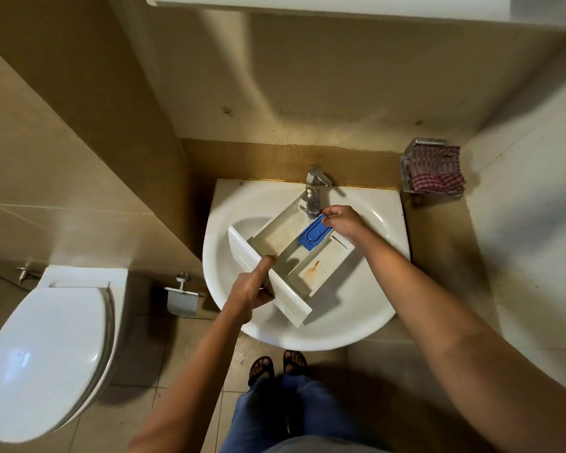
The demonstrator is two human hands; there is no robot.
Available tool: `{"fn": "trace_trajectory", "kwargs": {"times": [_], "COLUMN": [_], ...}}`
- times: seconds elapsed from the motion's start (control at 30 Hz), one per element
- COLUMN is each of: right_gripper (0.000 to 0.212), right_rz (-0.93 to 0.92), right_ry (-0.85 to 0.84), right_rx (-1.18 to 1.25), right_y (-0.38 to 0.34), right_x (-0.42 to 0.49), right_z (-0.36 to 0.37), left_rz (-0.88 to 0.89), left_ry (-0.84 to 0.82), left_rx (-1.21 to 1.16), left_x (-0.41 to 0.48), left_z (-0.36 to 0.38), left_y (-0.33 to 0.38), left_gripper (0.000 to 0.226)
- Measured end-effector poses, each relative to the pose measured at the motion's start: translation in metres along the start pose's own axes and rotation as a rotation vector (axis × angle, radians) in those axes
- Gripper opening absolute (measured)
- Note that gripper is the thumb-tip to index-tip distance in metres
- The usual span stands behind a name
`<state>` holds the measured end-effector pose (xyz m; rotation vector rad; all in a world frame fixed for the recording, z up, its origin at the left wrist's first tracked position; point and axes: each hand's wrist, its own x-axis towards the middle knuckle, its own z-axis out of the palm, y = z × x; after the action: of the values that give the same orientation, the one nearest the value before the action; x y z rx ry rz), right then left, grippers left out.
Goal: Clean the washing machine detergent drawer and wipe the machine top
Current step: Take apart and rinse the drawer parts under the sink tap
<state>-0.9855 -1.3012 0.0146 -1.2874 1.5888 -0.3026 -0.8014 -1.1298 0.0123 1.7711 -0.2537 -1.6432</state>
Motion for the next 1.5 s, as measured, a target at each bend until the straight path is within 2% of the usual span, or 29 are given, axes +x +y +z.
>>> {"fn": "trace_trajectory", "kwargs": {"times": [0.1,0.3,0.4,0.53,0.67,0.83,1.0,1.2,1.27,1.4,1.5], "right_gripper": [0.038,0.039,0.039,0.037,0.034,0.033,0.028,0.020,0.020,0.030,0.012], "right_rz": [0.015,0.044,0.068,0.103,0.126,0.129,0.031,-0.179,-0.143,0.097,0.162], "right_ry": [-0.025,-0.048,-0.127,-0.218,-0.255,-0.288,-0.235,0.124,0.146,0.079,-0.025], "right_rx": [0.010,0.082,0.119,0.199,0.232,0.251,0.234,-0.108,-0.038,0.257,0.310], "right_y": [0.002,0.005,0.007,0.012,0.015,0.016,0.015,0.015,0.015,0.016,0.018], "right_x": [-0.003,-0.010,-0.015,-0.018,-0.021,-0.026,-0.021,-0.019,-0.016,-0.010,-0.008], "right_z": [0.001,0.007,0.012,0.022,0.028,0.027,0.020,0.009,0.009,0.015,0.020], "left_rz": [0.017,0.072,0.081,0.118,0.169,0.192,0.162,0.094,0.102,0.104,0.103], "left_ry": [0.061,0.139,0.193,0.269,0.276,0.286,0.288,0.341,0.361,0.368,0.376], "left_rx": [0.067,0.153,0.234,0.385,0.522,0.573,0.438,0.119,0.032,-0.080,-0.143], "left_x": [-0.005,-0.022,-0.035,-0.053,-0.065,-0.067,-0.061,-0.054,-0.052,-0.042,-0.039], "left_z": [0.002,0.002,-0.004,-0.007,-0.007,-0.012,-0.016,-0.003,0.007,0.025,0.040], "left_y": [0.002,0.009,0.015,0.023,0.031,0.039,0.027,0.001,-0.005,-0.016,-0.020], "left_gripper": [0.073,0.072,0.063,0.063,0.067,0.070,0.069,0.065,0.060,0.056,0.048]}}
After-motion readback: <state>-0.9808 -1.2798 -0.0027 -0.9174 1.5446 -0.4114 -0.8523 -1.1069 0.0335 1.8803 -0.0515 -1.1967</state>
